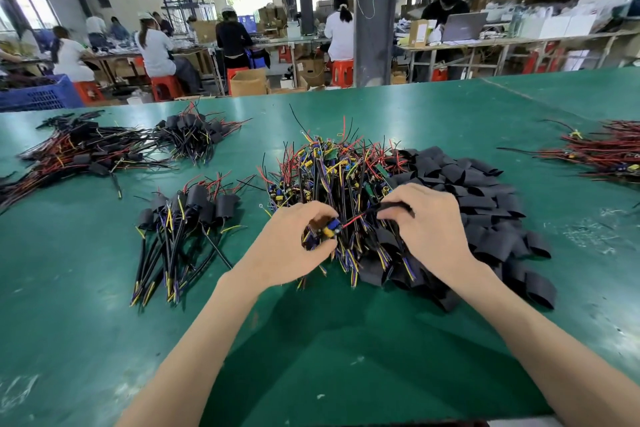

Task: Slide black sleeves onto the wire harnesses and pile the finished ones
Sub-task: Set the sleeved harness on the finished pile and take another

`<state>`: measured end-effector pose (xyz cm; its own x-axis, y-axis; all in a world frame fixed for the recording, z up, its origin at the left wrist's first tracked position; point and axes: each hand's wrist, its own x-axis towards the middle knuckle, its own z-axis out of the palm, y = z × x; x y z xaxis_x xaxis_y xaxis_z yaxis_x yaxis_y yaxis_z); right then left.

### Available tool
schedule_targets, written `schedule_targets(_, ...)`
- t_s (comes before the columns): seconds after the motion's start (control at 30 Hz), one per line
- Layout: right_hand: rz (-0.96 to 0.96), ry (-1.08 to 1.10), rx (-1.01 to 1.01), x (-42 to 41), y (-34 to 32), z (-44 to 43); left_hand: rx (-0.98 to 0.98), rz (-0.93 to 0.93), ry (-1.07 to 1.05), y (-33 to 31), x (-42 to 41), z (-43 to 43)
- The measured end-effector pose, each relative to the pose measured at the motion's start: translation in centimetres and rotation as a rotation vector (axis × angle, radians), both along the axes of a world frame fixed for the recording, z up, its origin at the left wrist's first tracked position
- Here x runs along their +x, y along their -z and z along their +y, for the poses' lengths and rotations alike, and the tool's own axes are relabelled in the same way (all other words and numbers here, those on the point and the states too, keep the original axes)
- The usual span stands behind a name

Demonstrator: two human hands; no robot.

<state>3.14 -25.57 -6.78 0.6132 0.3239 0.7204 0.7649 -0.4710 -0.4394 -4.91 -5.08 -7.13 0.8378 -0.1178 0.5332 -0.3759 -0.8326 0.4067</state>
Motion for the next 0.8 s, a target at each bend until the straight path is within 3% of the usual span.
schedule_targets(0.17,0.04,0.015,0.104,0.6,-0.2,-0.3,-0.004,-0.018,-0.115,0.2,0.4,0.3)
schedule_targets(0.43,-0.126,-0.036,-0.257,0.6,0.4,0.0,-0.004,-0.084,-0.119,0.2,0.5,0.0)
schedule_targets(0.63,-0.188,-0.07,-0.301,-0.5,0.7,0.8,0.04,-0.047,-0.083,0.5,0.5,-0.7)
schedule_targets(0.8,-0.086,-0.098,-0.277,-0.8,0.5,0.7,0.043,-0.061,-0.09,0.3,0.4,-0.6)
